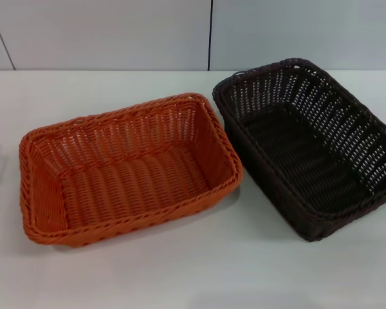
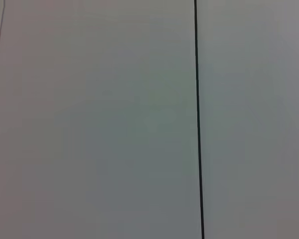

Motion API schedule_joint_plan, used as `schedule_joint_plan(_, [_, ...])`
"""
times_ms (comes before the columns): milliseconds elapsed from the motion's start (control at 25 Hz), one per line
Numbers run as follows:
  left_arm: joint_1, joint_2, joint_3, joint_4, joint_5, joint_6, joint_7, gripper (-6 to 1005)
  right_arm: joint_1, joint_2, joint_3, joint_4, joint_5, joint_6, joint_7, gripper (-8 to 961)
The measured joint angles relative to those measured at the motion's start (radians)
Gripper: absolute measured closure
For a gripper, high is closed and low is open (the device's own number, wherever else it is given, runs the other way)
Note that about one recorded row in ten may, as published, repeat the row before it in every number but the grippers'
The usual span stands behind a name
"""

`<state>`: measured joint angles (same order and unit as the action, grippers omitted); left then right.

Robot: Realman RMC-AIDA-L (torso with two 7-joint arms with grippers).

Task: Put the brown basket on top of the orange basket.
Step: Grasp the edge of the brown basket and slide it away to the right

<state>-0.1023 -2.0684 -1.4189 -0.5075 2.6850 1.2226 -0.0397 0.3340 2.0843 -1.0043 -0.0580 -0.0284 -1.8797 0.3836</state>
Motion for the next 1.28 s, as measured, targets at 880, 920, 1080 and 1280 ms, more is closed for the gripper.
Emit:
schedule_joint_plan(880, [-0.056,-0.003,0.000,0.182,-0.049,0.092,-0.036,217,0.034,-0.010,-0.065,-0.204,-0.156,0.248,-0.016,121])
schedule_joint_plan(920, [-0.058,-0.003,-0.002,0.192,-0.050,0.092,-0.038,217,0.033,-0.011,-0.068,-0.233,-0.172,0.293,-0.007,121])
schedule_joint_plan(1080, [-0.063,-0.002,-0.007,0.219,-0.068,0.089,-0.069,217,0.014,-0.008,-0.121,-0.408,-0.215,0.503,0.035,121])
schedule_joint_plan(1280, [-0.062,-0.002,-0.009,0.232,-0.074,0.079,-0.089,217,-0.048,-0.012,-0.255,-0.711,-0.227,0.833,0.139,121])
